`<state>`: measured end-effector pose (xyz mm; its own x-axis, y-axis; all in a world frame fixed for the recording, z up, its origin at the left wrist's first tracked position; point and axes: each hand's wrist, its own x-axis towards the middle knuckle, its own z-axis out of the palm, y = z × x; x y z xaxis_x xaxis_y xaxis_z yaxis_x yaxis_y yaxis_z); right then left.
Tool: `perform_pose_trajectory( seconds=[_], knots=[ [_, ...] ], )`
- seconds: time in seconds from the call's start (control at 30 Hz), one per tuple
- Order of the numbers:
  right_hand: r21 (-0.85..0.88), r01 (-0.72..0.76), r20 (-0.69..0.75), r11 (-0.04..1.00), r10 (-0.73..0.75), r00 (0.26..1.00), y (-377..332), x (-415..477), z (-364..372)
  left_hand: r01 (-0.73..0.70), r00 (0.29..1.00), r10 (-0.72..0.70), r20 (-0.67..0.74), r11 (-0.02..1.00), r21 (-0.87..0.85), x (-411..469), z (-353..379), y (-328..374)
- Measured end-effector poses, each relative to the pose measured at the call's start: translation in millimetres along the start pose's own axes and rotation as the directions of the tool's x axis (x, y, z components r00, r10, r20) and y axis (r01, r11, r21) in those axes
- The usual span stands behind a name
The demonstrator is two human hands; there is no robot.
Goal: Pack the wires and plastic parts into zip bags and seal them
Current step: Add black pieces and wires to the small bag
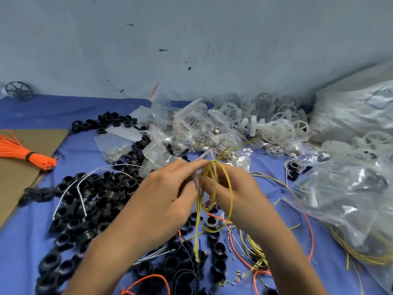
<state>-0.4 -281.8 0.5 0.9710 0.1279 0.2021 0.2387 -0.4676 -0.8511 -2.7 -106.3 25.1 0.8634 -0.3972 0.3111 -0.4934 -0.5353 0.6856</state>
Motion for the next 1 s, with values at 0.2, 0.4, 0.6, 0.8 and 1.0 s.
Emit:
perform_pose_trajectory(
  seconds=[0.2, 0.4, 0.6, 0.8, 1.0],
  knots=[
    [-0.691, -0.106, -0.150, 0.715, 0.001, 0.989, -1.5, -2.7, 2.4, -0.026, 0.998, 0.033, 0.047, 0.989, -0.149, -5.2, 4.7, 11.8],
    [-0.569, -0.042, 0.022, 0.821, 0.067, 0.998, -13.2, -6.2, -6.0, 0.108, 0.979, -0.152, -0.138, 0.952, -0.285, -0.8, 19.2, 7.8],
    [-0.120, -0.133, -0.004, 0.984, 0.133, 0.991, -12.0, -7.8, -14.7, 0.132, 0.957, -0.177, -0.231, 0.971, -0.197, 3.5, 12.8, -6.7],
    [0.072, -0.266, 0.005, 0.961, 0.266, 0.964, -16.4, -0.5, -14.0, 0.123, 0.983, -0.150, -0.102, 0.965, -0.232, 2.5, 5.6, -4.8],
    [-0.378, -0.101, -0.204, 0.920, 0.024, 0.979, -17.1, -8.3, -8.4, 0.104, 0.990, -0.128, -0.051, 0.937, -0.333, -0.3, 4.0, 3.1]
  ],
)
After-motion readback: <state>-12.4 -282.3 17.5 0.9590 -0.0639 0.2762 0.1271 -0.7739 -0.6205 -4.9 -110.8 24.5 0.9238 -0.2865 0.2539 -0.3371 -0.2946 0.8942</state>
